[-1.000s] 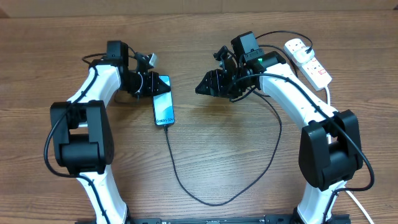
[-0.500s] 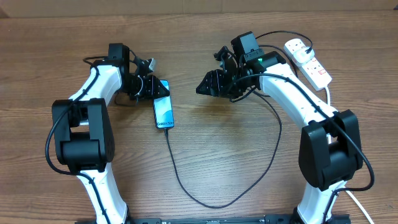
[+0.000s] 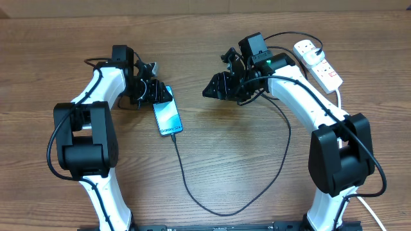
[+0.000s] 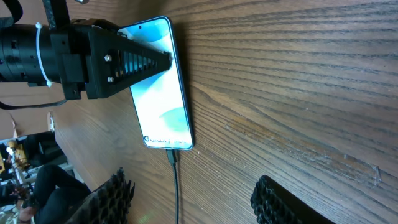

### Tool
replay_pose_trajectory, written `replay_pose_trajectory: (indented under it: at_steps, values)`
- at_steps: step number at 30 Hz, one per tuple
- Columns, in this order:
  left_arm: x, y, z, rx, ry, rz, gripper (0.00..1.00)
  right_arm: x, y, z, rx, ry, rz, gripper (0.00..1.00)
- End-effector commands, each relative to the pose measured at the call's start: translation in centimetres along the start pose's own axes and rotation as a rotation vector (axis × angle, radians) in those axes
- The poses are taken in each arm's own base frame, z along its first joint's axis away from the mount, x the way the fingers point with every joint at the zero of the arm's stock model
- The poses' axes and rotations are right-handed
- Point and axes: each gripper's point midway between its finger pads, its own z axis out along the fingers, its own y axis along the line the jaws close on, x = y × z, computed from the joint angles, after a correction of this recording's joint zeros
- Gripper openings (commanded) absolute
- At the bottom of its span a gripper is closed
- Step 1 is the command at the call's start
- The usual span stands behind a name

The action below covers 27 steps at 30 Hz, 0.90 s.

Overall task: Plug charger to phone and switch on socket
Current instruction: 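Lay the phone flat on the table and open the left gripper, then raise the left arm away and swing the right arm toward the power strip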

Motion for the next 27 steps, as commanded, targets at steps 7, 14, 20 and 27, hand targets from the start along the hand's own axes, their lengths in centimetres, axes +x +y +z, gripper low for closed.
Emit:
replay_pose_trajectory:
  at_steps: [7, 14, 20, 27]
  values:
    - [-0.2, 2.6, -0.7, -0.159, 0.002, -0.011, 0.52, -0.6, 1.6, -1.6, -0.006, -0.045, -0.046, 0.63]
    - [0.1, 5.0, -1.3, -0.300, 0.009, -0.048, 0.54, -0.6, 1.6, -1.6, -0.007, -0.044, -0.046, 0.63]
    - [0.1, 5.2, -1.3, -0.315, 0.009, -0.047, 0.64, -0.6, 1.5, -1.6, -0.006, -0.044, -0.046, 0.62]
    - [-0.4, 5.1, -1.7, -0.315, -0.001, -0.045, 0.61, -0.8, 1.1, -1.6, 0.018, -0.055, -0.046, 0.62]
